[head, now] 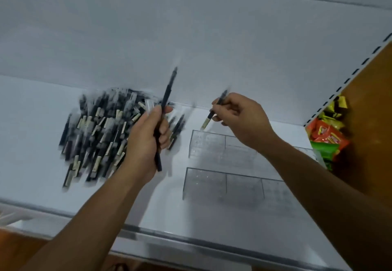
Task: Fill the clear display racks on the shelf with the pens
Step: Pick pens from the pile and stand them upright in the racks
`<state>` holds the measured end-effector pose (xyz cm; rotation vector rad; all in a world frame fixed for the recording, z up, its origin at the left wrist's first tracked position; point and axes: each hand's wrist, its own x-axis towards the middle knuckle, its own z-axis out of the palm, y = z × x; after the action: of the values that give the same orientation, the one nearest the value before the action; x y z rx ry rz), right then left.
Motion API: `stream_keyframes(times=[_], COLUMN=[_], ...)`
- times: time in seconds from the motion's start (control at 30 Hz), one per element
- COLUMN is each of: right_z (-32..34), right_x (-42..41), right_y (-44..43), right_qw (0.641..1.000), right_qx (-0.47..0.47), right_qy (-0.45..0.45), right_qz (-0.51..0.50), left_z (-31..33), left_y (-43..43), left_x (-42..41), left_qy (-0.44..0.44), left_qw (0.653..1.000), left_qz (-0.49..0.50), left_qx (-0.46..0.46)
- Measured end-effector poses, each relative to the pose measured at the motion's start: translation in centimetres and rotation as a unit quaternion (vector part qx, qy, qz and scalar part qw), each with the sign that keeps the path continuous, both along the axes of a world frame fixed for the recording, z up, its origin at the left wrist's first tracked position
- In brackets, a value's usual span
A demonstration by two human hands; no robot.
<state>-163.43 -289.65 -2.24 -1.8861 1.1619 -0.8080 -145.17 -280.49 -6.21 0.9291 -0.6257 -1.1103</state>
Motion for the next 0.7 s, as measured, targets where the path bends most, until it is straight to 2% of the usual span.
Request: stream_keyframes(times=[0.17,0.33,0.57,0.7], right_z=[-2.1,-2.7,-2.8,-3.6], right_x=[0.0,0.3,1.9,2.0], right_y=[0.1,1.4,1.8,0.8], right_qw=[0.996,0.984,0.955,0.964], right_qx=[-0.076,-0.15,-0.181,-0.169], right_qy=[0.031,0.09,0.232,0.206], right_qz=[0.034,0.039,0.026,0.015], left_z=[-2.7,-4.4,-4.1,-4.1], left_y=[0.0,1.2,1.4,-0.3], left_x=[-0.9,-0.9,-1.4,-1.1], left_qy=[-0.024,-0.035,-0.025,-0.042], left_qw=[0.994,0.987,0.99,0.989], left_qz=[-0.026,-0.018,-0.008,-0.012], left_qx=[-0.101,-0.155,-0.141,-0.138])
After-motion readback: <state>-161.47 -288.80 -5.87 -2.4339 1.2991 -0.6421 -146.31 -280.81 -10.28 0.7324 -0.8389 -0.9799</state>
